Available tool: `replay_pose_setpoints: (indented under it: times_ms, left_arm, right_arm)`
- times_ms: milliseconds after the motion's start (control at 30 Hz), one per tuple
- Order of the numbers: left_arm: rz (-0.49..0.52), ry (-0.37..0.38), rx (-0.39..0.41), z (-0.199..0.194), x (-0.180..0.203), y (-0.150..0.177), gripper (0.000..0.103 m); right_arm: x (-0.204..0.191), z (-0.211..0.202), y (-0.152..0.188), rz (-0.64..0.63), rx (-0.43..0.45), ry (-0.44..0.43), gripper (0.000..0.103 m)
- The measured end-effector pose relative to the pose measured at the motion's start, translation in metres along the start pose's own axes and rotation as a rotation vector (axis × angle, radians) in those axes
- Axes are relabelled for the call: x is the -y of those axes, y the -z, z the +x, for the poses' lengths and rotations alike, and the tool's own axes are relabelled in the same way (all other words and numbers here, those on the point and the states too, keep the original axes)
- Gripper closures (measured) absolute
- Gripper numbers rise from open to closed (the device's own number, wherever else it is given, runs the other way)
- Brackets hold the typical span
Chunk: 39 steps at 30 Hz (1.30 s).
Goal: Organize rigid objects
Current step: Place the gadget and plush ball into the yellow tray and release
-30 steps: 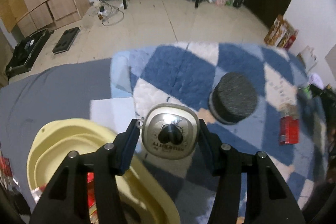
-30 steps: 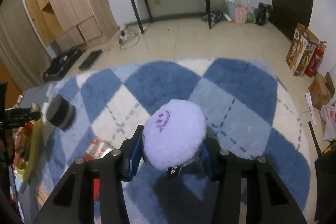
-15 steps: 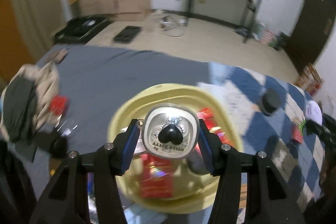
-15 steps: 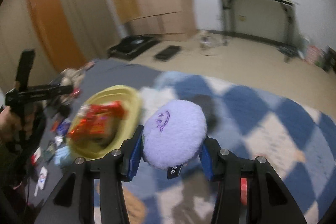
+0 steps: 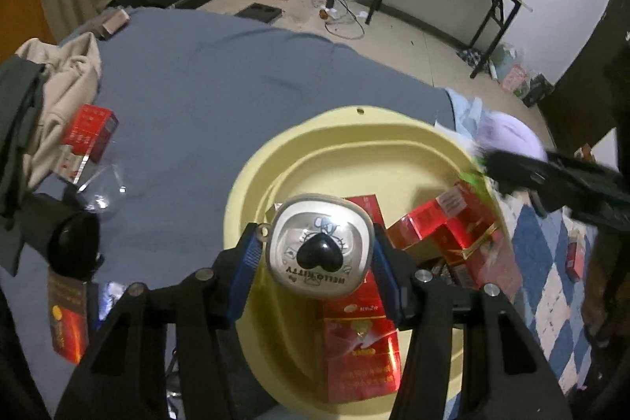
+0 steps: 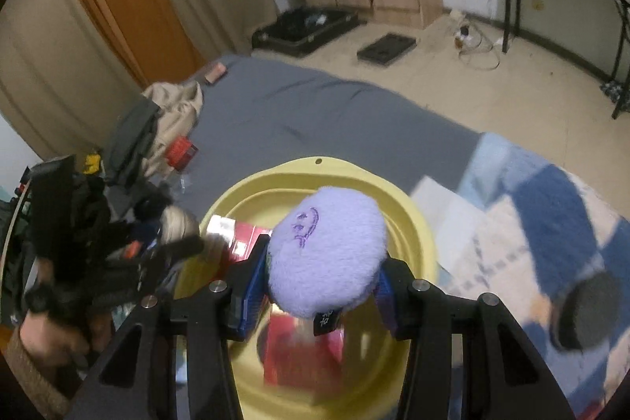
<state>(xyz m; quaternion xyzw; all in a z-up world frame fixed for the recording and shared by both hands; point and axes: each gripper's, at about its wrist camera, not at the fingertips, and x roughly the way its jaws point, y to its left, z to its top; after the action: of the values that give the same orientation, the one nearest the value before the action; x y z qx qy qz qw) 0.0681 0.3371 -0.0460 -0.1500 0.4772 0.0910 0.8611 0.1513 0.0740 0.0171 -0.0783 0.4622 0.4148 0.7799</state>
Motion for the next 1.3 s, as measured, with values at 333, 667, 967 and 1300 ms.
replay_pose_setpoints:
  times_ms: [333,667,967,1300]
  left_arm:
    - [-0.037,0.033,-0.043,0.022,-0.004,0.005,0.047]
    - [-0.061,0.034,-0.028,0.019,-0.006,0.004,0.043]
    - [-0.14,0.078,0.189,-0.062,0.026,-0.02,0.0]
    - [0.031,0.192,0.17,-0.094,0.144,0.0,0.0]
  right_arm:
    - [0.009,0.097,-0.049,0.036,-0.169,0.028,0.056]
    - [0.006,0.114,-0.035,0.042,-0.161,0.042,0.038]
    - [0.019,-0.008,-0.019,0.149,0.167,0.021,0.0]
    - [0.1,-0.197,0.115,0.093,0.344,0.279,0.0]
